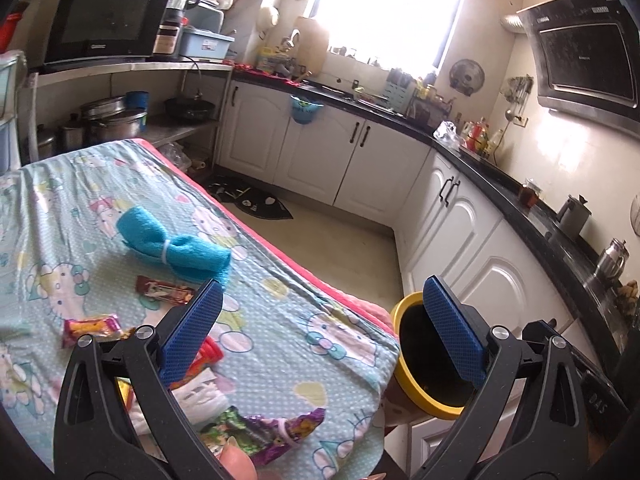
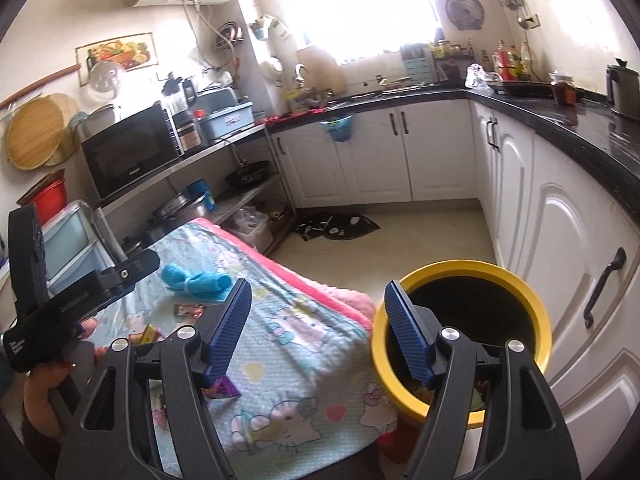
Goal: Collect trash
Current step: 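Move both tools back toward the candy wrappers on the table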
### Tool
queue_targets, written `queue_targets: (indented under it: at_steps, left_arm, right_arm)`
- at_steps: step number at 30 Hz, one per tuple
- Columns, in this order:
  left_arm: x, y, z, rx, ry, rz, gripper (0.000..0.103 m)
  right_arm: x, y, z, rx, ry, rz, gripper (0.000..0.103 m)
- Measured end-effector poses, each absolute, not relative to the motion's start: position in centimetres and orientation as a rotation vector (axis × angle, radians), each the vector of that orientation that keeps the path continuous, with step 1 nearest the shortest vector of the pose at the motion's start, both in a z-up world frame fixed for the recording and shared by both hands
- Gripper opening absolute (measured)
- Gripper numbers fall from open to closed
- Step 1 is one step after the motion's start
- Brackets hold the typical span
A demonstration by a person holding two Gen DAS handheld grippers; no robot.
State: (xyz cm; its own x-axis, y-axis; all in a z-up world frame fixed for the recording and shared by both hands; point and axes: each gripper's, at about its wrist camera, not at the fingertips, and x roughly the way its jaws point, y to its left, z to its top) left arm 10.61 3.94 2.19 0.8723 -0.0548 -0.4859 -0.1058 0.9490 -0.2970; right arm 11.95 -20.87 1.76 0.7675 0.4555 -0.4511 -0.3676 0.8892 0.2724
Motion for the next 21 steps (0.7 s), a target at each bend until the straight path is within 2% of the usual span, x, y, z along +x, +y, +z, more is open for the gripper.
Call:
queue_targets:
  at_steps: [21]
  left_arm:
    - [8.5,10.1,2.6,-0.348,0.487,0.139,0.092]
  right_arm:
    - [10.1,-13.6,0.5,0.084,0.616,0.638,0.068]
